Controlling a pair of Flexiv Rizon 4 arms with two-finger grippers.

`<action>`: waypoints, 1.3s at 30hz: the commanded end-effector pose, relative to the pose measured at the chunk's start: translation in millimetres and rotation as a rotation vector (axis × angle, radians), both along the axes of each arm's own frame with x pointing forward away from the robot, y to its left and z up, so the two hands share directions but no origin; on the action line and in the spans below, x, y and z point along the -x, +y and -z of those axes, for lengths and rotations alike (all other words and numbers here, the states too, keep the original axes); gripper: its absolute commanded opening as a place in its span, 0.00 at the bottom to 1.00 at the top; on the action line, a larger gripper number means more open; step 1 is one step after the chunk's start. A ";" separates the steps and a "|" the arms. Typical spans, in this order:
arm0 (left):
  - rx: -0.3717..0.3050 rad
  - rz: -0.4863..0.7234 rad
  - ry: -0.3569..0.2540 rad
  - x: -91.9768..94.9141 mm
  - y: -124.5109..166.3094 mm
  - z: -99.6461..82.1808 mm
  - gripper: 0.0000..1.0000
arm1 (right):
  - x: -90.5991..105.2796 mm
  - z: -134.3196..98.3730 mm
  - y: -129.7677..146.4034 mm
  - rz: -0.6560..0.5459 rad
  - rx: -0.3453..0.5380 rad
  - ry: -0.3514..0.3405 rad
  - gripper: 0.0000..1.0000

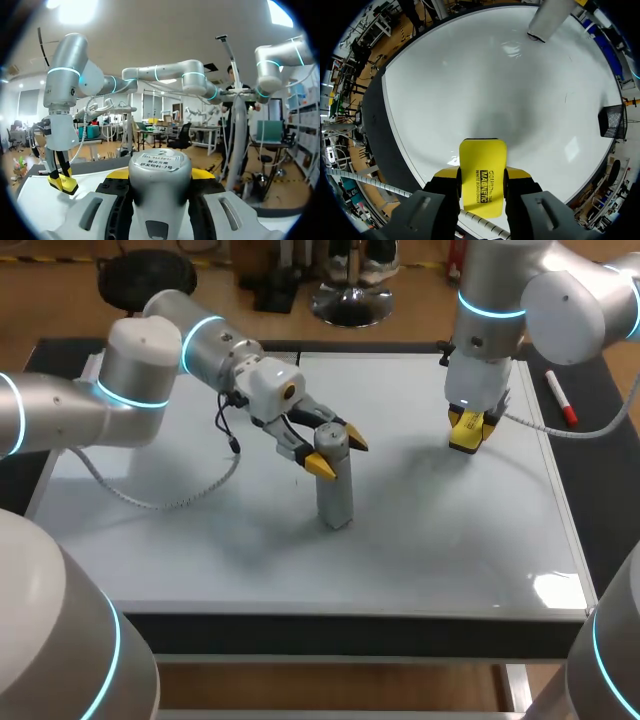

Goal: Pick up the inspection probe, press it on each red-marked spot on the whiteboard one by one, put down the probe, pick up the eraser, and wipe off all the red marks.

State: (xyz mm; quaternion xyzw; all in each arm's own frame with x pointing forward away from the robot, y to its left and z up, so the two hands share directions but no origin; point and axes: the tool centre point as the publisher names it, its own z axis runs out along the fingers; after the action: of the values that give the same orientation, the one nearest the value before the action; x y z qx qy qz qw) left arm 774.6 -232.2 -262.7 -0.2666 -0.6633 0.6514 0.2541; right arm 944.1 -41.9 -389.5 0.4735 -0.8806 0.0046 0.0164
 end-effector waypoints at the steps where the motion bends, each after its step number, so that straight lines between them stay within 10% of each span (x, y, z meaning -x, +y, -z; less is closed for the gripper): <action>1: 0.004 0.006 0.005 -0.6 -1.6 2.4 0.00 | 0.4 -1.5 -1.1 -0.002 0.002 0.000 0.00; 39: -0.040 0.011 0.025 -3.6 -0.9 6.0 0.00 | 0.4 -1.5 -1.1 -0.002 0.002 0.000 0.00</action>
State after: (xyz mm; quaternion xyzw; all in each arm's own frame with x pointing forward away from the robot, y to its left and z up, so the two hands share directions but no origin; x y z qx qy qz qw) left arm 777.2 -233.1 -269.0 -0.2558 -0.6716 0.6408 0.2700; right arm 944.1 -41.9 -389.5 0.4735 -0.8806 0.0046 0.0164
